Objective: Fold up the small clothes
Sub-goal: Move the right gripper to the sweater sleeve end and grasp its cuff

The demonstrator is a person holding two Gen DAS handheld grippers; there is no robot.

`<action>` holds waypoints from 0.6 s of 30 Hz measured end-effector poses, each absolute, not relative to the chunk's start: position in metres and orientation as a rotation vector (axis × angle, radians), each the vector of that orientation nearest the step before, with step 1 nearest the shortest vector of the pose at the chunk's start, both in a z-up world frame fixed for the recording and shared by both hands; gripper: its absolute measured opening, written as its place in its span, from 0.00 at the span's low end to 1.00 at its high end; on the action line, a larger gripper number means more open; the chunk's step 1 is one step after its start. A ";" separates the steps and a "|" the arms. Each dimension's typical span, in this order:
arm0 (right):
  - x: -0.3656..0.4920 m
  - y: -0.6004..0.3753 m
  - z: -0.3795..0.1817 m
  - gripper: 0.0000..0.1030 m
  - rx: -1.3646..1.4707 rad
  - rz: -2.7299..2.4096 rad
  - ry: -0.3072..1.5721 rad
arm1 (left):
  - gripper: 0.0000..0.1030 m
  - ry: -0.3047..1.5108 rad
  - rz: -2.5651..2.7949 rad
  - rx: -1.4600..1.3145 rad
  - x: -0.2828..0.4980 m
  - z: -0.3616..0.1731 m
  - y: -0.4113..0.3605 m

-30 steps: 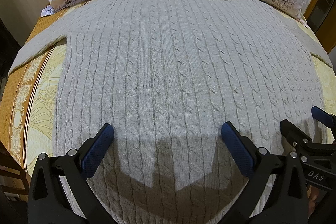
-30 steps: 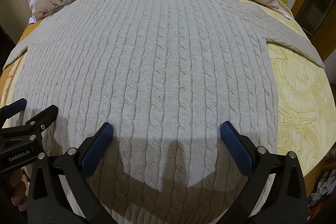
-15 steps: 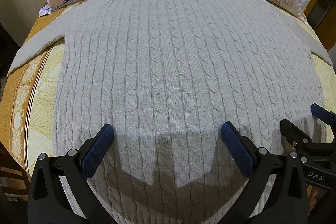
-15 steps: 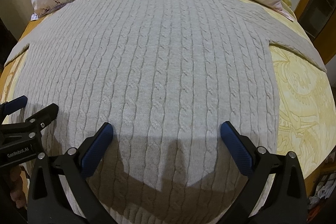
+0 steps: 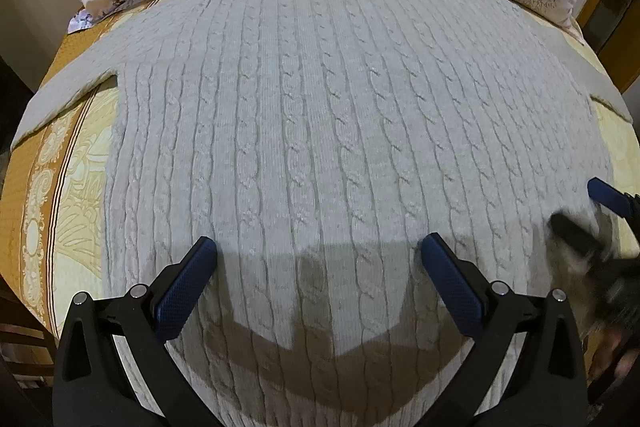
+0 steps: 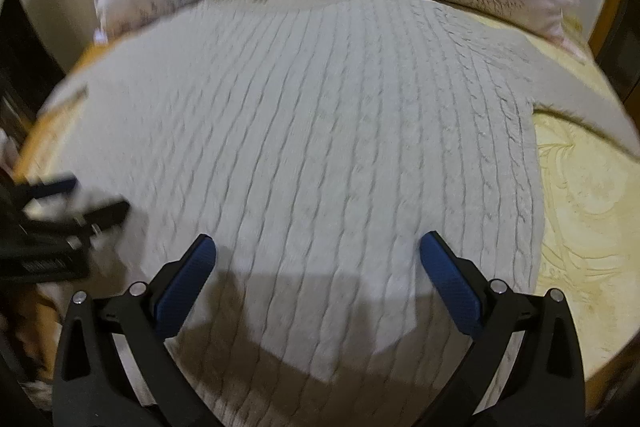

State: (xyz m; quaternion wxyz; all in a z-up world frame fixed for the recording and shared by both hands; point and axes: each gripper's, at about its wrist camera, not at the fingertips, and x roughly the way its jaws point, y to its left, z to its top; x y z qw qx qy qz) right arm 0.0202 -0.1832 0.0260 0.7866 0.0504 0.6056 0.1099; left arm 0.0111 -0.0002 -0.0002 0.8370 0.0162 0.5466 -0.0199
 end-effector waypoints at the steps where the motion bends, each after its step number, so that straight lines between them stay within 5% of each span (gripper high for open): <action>1: 0.030 -0.204 0.028 0.97 0.192 0.205 1.294 | 0.99 1.152 -0.043 0.026 0.012 0.000 0.000; 11: 0.080 -0.446 0.009 0.75 0.952 -0.231 1.096 | 0.99 1.072 -0.076 -0.169 0.023 0.008 0.022; 18: 0.088 -0.525 -0.003 0.67 1.074 -0.398 0.994 | 0.99 1.017 -0.100 -0.223 0.033 0.016 0.021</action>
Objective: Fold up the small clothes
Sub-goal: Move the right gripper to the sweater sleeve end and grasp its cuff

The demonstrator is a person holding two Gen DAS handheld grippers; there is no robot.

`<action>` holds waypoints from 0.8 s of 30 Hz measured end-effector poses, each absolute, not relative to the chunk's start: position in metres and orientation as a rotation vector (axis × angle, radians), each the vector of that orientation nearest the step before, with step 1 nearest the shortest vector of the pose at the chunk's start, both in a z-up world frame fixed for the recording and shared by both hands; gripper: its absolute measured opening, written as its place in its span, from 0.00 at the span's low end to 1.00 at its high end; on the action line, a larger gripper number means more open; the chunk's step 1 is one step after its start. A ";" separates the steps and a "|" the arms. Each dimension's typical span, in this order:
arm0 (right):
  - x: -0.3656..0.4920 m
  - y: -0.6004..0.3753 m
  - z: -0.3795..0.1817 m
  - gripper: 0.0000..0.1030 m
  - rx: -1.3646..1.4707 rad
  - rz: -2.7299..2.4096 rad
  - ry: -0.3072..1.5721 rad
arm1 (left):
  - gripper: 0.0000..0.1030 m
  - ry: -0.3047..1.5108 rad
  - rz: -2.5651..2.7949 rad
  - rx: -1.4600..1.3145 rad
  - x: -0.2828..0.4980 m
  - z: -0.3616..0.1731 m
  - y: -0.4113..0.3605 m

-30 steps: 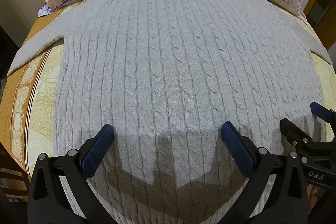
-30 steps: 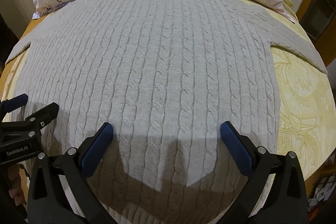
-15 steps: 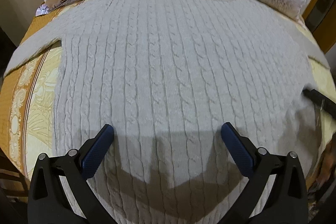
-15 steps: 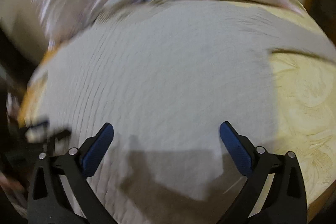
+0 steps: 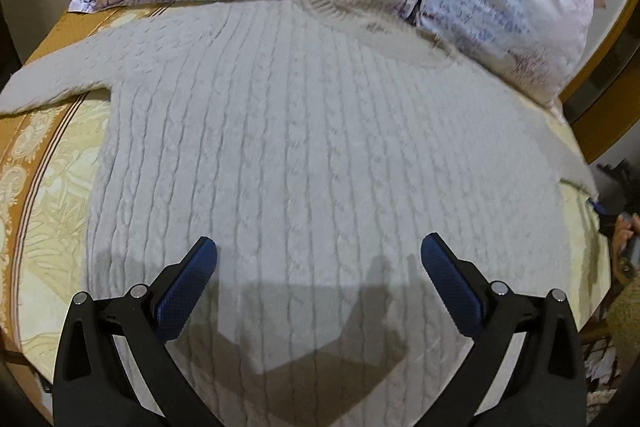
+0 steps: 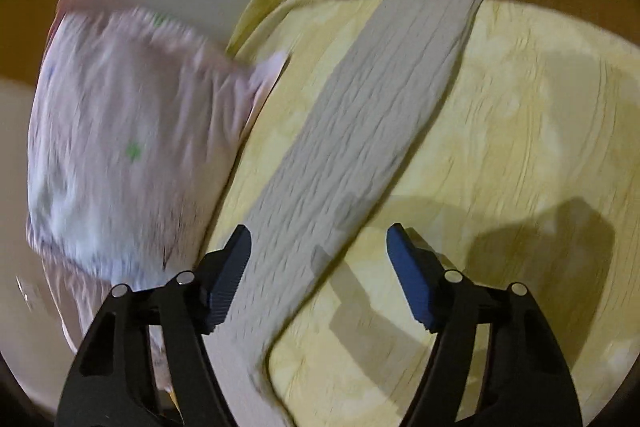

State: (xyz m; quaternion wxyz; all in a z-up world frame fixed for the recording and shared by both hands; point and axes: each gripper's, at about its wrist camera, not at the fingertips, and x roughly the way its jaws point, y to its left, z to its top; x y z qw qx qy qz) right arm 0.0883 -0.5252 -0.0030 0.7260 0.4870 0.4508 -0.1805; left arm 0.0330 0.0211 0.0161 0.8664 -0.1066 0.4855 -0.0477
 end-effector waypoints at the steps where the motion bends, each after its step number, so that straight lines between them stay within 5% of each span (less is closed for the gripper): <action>1: 0.089 -0.532 -0.005 0.66 1.087 -0.410 0.988 | 0.99 1.008 -0.106 -0.241 0.036 0.017 0.024; 4: 0.093 -0.549 -0.010 0.61 1.102 -0.442 0.971 | 0.99 1.007 -0.122 -0.310 0.042 0.018 0.028; 17: 0.102 -0.589 -0.026 0.12 1.061 -0.578 0.942 | 0.99 0.997 -0.122 -0.387 0.051 0.022 0.038; 24: 0.116 -0.566 0.007 0.08 0.927 -0.509 0.897 | 0.99 1.017 -0.108 -0.384 0.056 0.019 0.048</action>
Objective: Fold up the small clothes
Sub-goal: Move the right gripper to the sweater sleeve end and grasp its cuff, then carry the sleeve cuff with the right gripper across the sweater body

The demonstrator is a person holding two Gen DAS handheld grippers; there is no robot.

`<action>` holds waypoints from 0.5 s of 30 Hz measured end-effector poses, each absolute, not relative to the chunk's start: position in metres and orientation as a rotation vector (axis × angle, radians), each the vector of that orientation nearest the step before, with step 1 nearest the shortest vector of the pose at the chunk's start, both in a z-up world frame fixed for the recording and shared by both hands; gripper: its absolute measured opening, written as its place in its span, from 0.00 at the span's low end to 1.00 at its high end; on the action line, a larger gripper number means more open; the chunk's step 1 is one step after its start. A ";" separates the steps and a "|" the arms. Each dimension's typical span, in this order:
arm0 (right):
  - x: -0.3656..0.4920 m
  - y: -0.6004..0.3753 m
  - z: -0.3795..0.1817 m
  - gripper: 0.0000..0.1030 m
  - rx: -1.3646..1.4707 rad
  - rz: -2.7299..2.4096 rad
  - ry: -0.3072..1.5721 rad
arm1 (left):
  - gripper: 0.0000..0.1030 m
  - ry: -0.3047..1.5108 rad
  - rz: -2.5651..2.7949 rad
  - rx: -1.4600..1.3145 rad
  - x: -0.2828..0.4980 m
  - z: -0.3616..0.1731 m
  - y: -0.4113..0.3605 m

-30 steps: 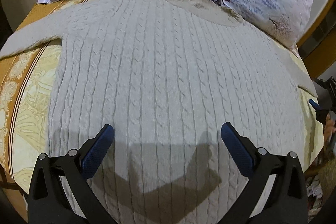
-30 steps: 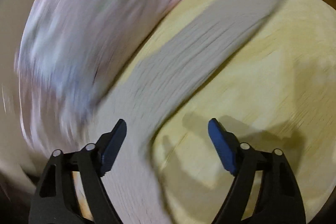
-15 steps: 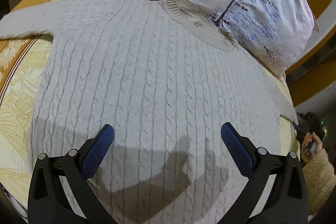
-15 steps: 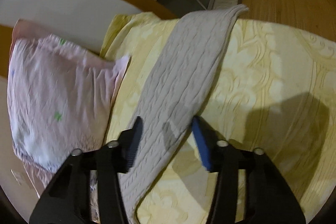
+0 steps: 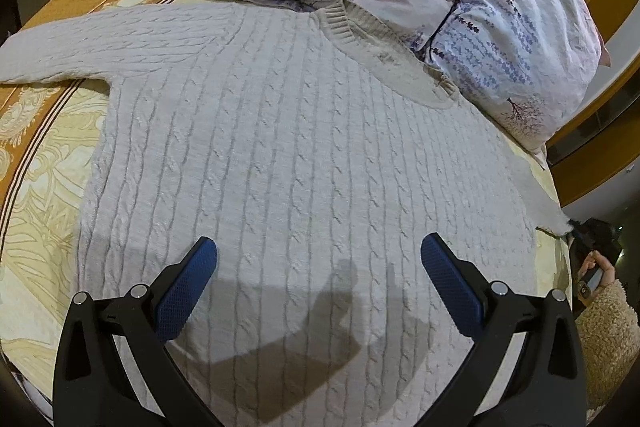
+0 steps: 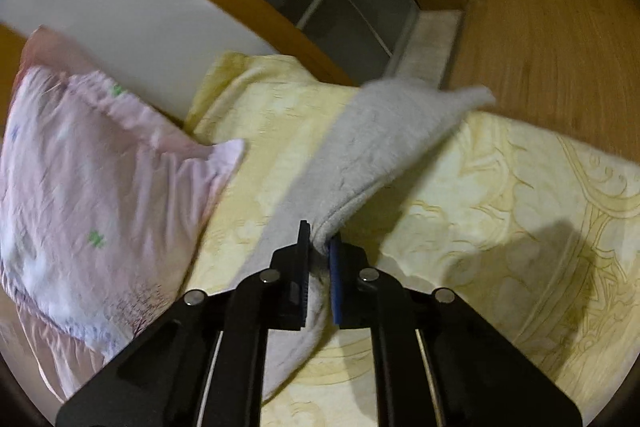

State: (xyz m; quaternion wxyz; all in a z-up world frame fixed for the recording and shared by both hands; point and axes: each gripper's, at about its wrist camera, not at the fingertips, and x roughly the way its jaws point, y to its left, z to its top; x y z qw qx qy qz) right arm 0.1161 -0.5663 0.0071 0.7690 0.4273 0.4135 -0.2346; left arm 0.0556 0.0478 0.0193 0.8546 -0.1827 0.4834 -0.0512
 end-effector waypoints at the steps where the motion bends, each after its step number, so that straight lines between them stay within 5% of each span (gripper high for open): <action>1: 0.120 -0.560 0.015 0.08 0.910 -0.483 0.886 | 0.99 1.019 -0.109 -0.383 0.057 0.019 0.049; 10: 0.149 -0.438 0.080 0.08 0.851 -0.107 0.807 | 0.99 0.985 -0.139 -0.392 0.068 0.028 0.058; 15: 0.155 -0.320 0.070 0.08 0.786 0.141 0.927 | 0.99 0.960 -0.161 -0.391 0.076 0.034 0.061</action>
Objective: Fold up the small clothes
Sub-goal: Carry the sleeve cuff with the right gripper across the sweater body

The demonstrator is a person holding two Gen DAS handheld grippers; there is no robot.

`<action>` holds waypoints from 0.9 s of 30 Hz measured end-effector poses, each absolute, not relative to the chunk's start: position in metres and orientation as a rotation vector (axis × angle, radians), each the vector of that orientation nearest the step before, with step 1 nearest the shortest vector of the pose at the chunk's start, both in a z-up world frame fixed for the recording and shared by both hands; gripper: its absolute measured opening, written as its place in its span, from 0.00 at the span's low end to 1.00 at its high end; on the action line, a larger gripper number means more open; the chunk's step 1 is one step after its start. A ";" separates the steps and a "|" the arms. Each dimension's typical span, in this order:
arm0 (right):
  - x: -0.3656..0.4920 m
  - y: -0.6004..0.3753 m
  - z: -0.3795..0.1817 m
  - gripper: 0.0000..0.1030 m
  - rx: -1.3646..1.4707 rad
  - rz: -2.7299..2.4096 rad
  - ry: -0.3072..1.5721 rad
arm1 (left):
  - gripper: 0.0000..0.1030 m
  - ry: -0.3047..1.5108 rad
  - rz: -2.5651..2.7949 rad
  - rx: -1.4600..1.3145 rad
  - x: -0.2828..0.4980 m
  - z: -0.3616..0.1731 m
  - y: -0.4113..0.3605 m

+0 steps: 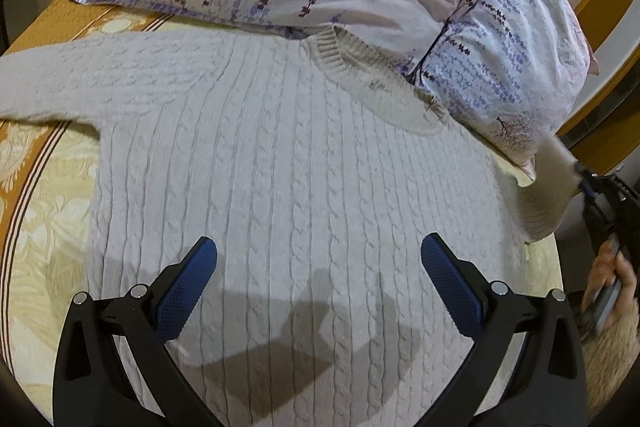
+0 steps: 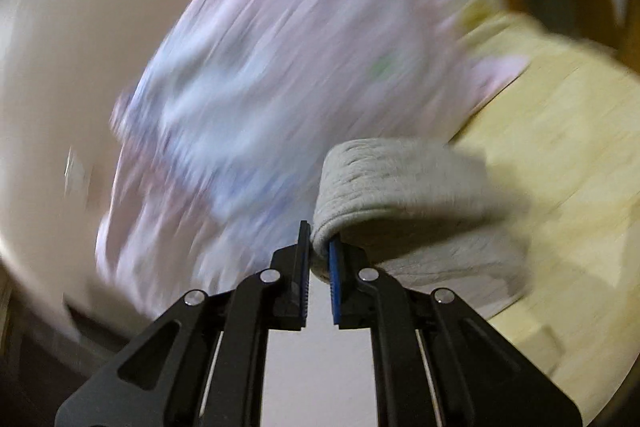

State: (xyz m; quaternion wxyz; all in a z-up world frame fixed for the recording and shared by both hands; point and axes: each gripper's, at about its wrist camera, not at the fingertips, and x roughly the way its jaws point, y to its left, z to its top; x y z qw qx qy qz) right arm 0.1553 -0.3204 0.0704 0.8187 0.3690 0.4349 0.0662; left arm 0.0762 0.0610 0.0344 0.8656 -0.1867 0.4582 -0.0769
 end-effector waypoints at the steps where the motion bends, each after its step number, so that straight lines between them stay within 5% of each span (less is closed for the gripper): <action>1: 0.154 -0.290 0.060 0.08 0.750 0.190 0.982 | 0.99 0.955 -0.163 -0.392 0.077 0.035 0.061; 5: 0.147 -0.218 0.018 0.08 0.627 0.256 1.173 | 0.99 0.936 -0.165 -0.395 0.080 0.039 0.065; 11: 0.138 -0.205 0.004 0.34 0.666 0.239 1.246 | 0.99 0.927 -0.190 -0.408 0.073 0.042 0.082; 14: 0.144 -0.221 0.008 0.35 0.709 0.171 1.213 | 0.99 0.930 -0.181 -0.446 0.071 0.041 0.095; 17: 0.150 -0.235 0.005 0.32 0.728 0.077 1.197 | 0.99 0.931 -0.178 -0.490 0.071 0.040 0.108; 18: 0.151 -0.240 0.002 0.18 0.725 0.050 1.193 | 0.99 0.928 -0.177 -0.502 0.071 0.041 0.113; 21: 0.156 -0.235 0.005 0.09 0.697 0.012 1.176 | 0.98 0.925 -0.183 -0.530 0.073 0.042 0.122; 27: 0.176 -0.169 0.049 0.08 0.521 0.133 1.058 | 0.87 0.926 -0.215 -0.580 0.084 0.043 0.133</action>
